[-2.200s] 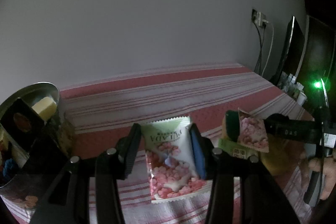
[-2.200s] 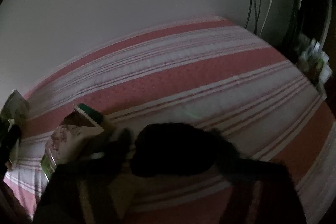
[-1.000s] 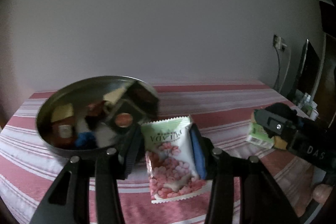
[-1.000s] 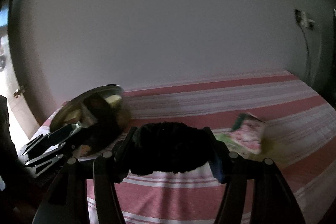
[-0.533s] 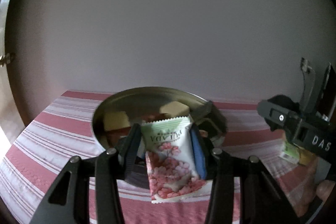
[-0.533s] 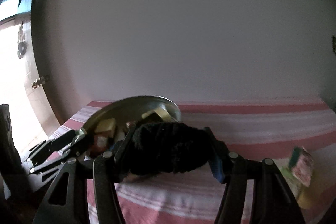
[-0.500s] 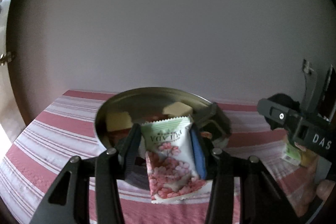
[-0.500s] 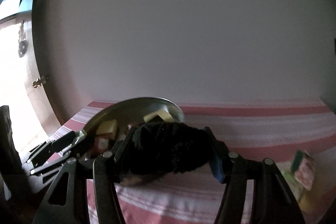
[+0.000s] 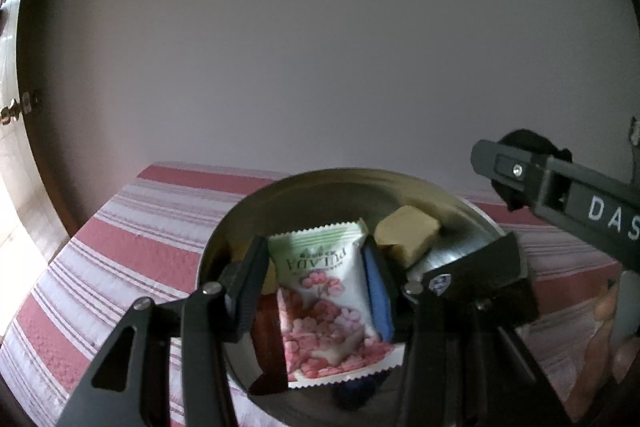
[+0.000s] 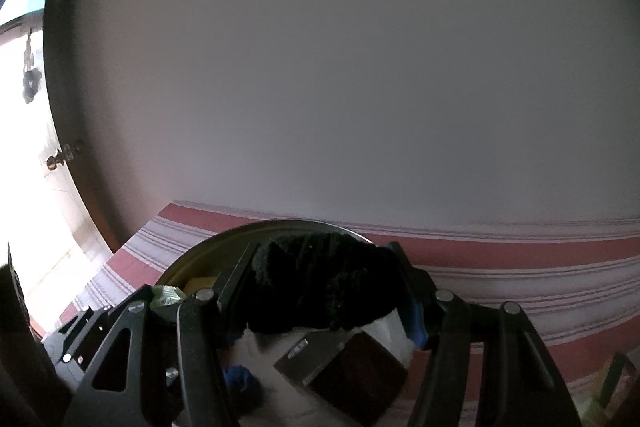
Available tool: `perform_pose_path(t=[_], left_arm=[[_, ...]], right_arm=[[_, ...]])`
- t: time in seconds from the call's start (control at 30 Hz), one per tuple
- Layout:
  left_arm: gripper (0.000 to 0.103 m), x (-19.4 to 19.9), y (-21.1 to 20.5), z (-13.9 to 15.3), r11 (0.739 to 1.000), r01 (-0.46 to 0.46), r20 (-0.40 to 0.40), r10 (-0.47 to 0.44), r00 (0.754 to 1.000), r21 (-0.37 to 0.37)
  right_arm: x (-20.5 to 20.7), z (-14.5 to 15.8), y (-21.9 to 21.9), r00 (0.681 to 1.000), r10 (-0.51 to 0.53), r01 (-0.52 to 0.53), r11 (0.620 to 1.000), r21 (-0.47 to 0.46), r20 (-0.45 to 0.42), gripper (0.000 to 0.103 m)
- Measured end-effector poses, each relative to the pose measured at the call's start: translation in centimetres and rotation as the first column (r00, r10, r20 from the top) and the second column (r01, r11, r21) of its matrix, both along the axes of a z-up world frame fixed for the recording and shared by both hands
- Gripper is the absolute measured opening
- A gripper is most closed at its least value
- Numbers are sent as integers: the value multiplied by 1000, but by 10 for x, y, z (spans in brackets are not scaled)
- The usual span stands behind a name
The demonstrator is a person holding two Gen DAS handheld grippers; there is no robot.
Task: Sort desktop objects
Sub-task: 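Carry the candy packet into the tin with the left tool while the right tool carries the black cloth, then open both tools over the tin to drop the packet and cloth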
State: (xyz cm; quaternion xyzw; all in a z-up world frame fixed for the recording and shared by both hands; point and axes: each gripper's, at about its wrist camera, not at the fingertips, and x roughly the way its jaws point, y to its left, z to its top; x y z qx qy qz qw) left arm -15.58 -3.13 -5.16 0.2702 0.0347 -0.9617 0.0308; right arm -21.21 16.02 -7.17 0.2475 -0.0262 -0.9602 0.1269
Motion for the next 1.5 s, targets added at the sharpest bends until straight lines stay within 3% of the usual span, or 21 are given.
perform_pose_path(t=[0.17, 0.4, 0.53, 0.57, 0.63, 0.93, 1.07, 1.17, 1.3, 1.5], left_arm=[[46, -12, -6, -9, 1000, -23, 43, 23, 999, -6], [46, -20, -4, -21, 1000, -12, 93, 13, 996, -9], [53, -23, -6, -24, 1000, -21, 101, 21, 995, -5], [56, -23, -7, -24, 1000, -23, 97, 23, 995, -6], [70, -19, -3, -21, 999, -29, 88, 30, 996, -17], [102, -3, -5, -14, 998, -61, 13, 62, 998, -19], [103, 7, -2, -11, 997, -72, -36, 71, 997, -20], [103, 10, 3, -11, 996, -73, -47, 71, 996, -42], [103, 16, 10, -13, 990, -97, -95, 87, 992, -98], [103, 29, 9, -12, 995, -84, -143, 75, 987, -55]], right_arm=[[-21, -9, -20, 999, 12, -15, 997, 70, 46, 63], [-41, -7, -20, 994, -2, -9, 995, 98, 112, 65], [-50, -12, -19, 990, 7, -16, 998, 58, 138, 69], [-49, -12, -16, 991, 5, -10, 999, 37, 135, 74], [-43, -9, -10, 995, 9, -9, 1000, -5, 104, 79], [14, 2, 13, 995, -47, 42, 997, -62, -93, 85], [53, -2, 30, 975, -119, 108, 992, -64, -189, 102], [80, -9, 42, 954, -157, 139, 986, -87, -256, 103], [93, -16, 43, 941, -182, 160, 982, -100, -284, 103], [104, -28, 40, 932, -204, 213, 977, -5, -298, 103]])
